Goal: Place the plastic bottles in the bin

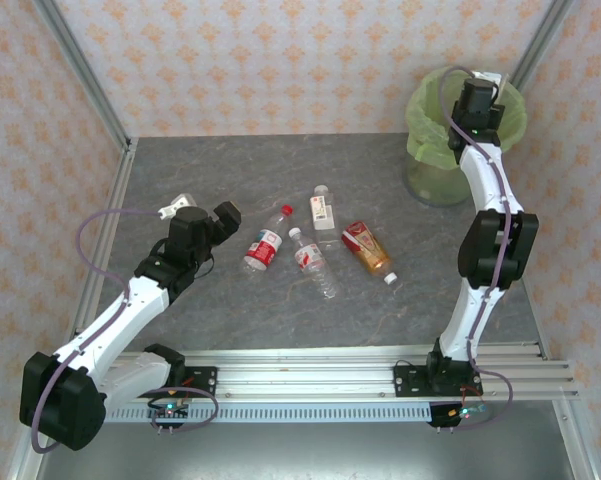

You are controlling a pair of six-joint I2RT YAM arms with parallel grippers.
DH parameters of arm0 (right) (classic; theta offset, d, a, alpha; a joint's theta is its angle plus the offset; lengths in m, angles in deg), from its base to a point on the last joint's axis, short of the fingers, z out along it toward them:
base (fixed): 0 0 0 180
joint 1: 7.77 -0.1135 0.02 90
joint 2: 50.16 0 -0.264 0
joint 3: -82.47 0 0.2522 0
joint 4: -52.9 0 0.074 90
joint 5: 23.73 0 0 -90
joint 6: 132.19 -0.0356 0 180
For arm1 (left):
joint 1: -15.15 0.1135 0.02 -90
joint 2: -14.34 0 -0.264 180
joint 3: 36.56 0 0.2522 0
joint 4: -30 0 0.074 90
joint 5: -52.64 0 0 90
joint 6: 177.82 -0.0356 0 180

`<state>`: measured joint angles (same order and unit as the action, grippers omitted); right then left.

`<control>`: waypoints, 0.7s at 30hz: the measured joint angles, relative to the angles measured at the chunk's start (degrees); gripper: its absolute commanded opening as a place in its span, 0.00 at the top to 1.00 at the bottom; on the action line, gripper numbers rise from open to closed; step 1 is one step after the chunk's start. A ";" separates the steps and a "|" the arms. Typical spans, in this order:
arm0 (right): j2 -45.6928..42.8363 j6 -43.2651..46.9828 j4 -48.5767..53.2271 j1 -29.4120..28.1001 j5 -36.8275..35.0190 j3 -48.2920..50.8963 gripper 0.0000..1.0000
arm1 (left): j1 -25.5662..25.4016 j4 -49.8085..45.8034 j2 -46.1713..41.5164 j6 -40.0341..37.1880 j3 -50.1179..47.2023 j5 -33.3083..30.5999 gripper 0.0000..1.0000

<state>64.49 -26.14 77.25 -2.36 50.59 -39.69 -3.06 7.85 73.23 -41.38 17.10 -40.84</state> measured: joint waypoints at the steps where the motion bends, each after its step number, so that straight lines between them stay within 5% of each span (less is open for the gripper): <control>1: 0.42 0.68 1.20 0.00 0.26 -1.20 0.71 | 0.00 0.00 0.04 0.00 0.00 0.02 0.00; 11: 7.76 2.67 13.09 0.00 0.04 -13.88 0.48 | 0.00 -0.04 1.88 0.00 0.00 0.04 0.00; 21: 13.05 1.64 21.62 0.00 -2.03 -22.03 0.38 | 0.00 -0.37 2.62 0.00 0.00 0.04 0.00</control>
<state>77.54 -24.50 98.86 -2.36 48.56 -61.72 -3.06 7.48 75.85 -41.38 17.10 -40.80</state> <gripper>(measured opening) 0.611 0.999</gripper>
